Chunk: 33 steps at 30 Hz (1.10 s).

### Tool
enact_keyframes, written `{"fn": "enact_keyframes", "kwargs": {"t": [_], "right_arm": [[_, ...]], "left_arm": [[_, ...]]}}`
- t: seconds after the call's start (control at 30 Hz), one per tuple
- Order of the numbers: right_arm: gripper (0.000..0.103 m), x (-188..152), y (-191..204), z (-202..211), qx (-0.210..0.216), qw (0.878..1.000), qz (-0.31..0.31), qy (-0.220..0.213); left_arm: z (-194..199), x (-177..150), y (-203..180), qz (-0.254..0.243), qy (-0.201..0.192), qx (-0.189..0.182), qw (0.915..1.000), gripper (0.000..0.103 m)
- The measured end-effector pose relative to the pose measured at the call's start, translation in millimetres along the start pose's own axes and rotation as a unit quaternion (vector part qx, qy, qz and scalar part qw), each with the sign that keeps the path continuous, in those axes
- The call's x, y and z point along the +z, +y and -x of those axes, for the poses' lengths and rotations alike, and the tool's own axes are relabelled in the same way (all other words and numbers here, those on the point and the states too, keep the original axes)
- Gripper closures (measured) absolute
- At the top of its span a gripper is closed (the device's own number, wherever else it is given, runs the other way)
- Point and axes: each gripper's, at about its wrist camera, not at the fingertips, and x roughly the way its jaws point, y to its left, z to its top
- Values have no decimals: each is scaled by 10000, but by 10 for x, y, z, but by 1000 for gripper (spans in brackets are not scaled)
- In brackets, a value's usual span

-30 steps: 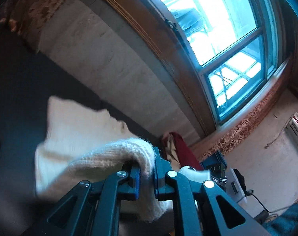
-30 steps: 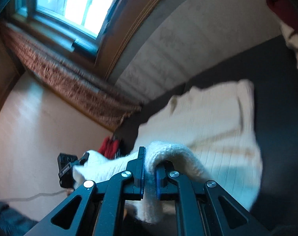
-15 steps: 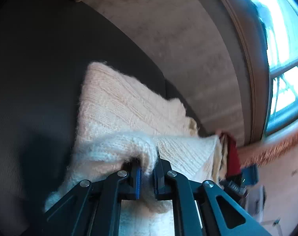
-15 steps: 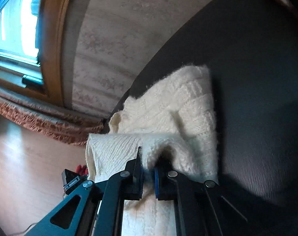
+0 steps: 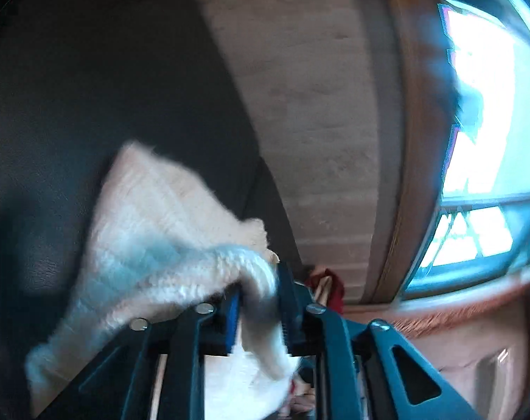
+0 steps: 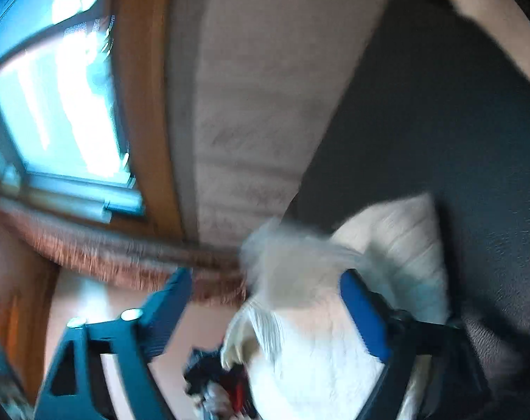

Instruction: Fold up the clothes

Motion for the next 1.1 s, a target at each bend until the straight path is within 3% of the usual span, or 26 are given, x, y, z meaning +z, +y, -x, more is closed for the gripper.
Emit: {"fn": "enact_keyframes", "kwargs": {"t": [0.07, 0.13, 0.23, 0.3, 0.43, 0.5, 0.53, 0.63, 0.7, 0.77, 0.8, 0.83, 0.87, 0.9, 0.97, 1.03, 1.07, 1.1], "right_arm": [[14, 31, 5, 4, 62, 9998, -111, -144], [14, 62, 11, 8, 123, 9993, -222, -287], [14, -24, 380, -33, -473, 9944, 934, -157], [15, -131, 698, -139, -971, 9751, 1996, 37], [18, -418, 1064, -713, -1997, 9073, 3640, 668], [18, -463, 1066, -1010, -2184, 8911, 3853, 990], [18, -477, 1061, -1143, -2214, 8900, 3820, 1134], [20, -507, 977, -1461, -2232, 8866, 3758, 1514], [22, -565, 903, -1644, -2447, 8727, 3853, 1735], [25, -647, 879, -1740, -2616, 8551, 4094, 1812], [29, -694, 892, -1761, -2674, 8446, 4278, 1793], [39, -732, 905, -1758, -2708, 8371, 4408, 1782], [55, -766, 918, -1738, -2737, 8311, 4511, 1759], [61, -800, 932, -1716, -2766, 8252, 4610, 1731], [86, -859, 985, -1714, -2813, 8144, 4792, 1676], [91, -889, 1066, -1691, -2831, 8066, 4947, 1566], [93, -841, 1122, -1635, -2780, 8131, 4920, 1398], [96, -782, 1177, -1572, -2717, 8214, 4867, 1210]], "left_arm": [[-45, 18, 74, 267, 37, 21, 9996, 79], [-14, -4, 22, 133, 4, 62, 9999, 77], [117, 17, -202, -479, -278, 345, 9979, 72], [232, 28, -356, -985, -566, 656, 9914, 70], [405, -9, -569, -2082, -902, 1389, 9640, 64], [401, -34, -640, -2609, -898, 1797, 9442, 62], [340, -43, -666, -2867, -822, 2025, 9328, 61], [124, -13, -637, -3339, -476, 2434, 9094, 61], [-51, 27, -605, -3521, -249, 2620, 8982, 61], [-241, 54, -547, -3742, -36, 2900, 8808, 61], [-300, 72, -493, -3760, 52, 2969, 8777, 62], [-355, 91, -435, -3765, 138, 3030, 8754, 71], [-330, 80, -430, -3735, 46, 2962, 8790, 78], [-291, 64, -434, -3700, -75, 2874, 8834, 95], [-214, 32, -441, -3626, -317, 2695, 8916, 98], [-32, -3, -500, -3462, -706, 2447, 9029, 98], [64, -19, -536, -3346, -908, 2324, 9087, 98], [88, 3, -520, -3254, -1012, 2399, 9090, 98]]}}
